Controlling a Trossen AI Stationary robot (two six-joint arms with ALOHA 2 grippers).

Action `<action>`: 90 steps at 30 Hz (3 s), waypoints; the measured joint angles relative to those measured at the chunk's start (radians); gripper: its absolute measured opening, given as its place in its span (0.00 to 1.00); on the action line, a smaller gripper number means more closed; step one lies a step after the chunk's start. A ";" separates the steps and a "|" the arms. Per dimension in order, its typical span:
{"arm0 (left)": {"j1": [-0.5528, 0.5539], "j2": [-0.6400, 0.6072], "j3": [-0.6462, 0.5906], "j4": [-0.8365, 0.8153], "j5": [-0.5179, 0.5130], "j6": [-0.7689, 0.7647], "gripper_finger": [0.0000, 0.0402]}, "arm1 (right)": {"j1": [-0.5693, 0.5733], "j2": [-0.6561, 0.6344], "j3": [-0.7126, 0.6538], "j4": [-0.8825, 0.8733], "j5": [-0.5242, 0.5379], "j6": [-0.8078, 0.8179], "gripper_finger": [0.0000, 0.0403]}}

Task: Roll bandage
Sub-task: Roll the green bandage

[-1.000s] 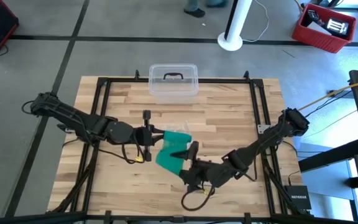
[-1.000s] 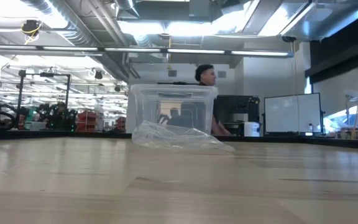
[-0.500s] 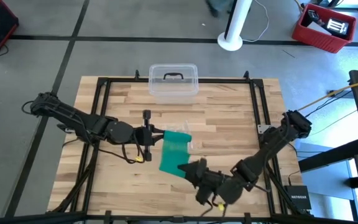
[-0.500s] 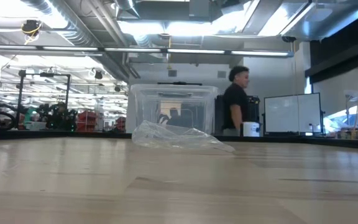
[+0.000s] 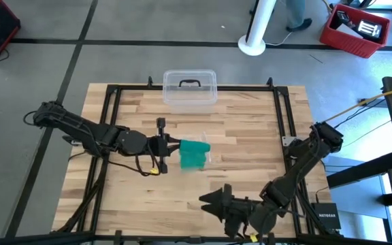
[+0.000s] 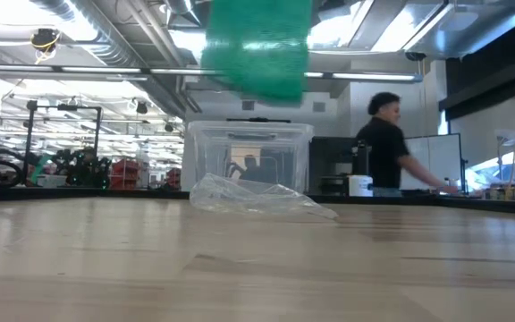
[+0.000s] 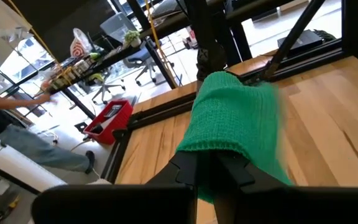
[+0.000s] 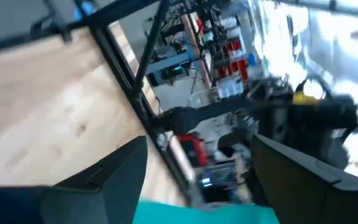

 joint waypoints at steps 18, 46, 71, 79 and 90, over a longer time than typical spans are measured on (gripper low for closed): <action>-0.163 0.004 0.001 0.135 -0.073 0.205 0.03 | -0.039 -0.157 -0.210 -0.230 0.153 1.211 0.72; -0.182 0.045 0.001 0.131 -0.136 0.284 0.03 | -0.199 -0.155 -0.281 0.347 -0.179 1.236 0.17; -0.200 0.049 0.000 0.227 -0.169 0.327 0.03 | -0.180 -0.090 -0.280 0.407 -0.281 1.165 0.02; -0.209 0.049 0.000 0.232 -0.173 0.344 0.03 | -0.184 -0.130 -0.281 0.275 -0.287 1.201 0.27; -0.203 0.049 0.000 0.298 -0.175 0.384 0.03 | -0.184 -0.303 -0.281 -0.020 -0.284 1.157 0.71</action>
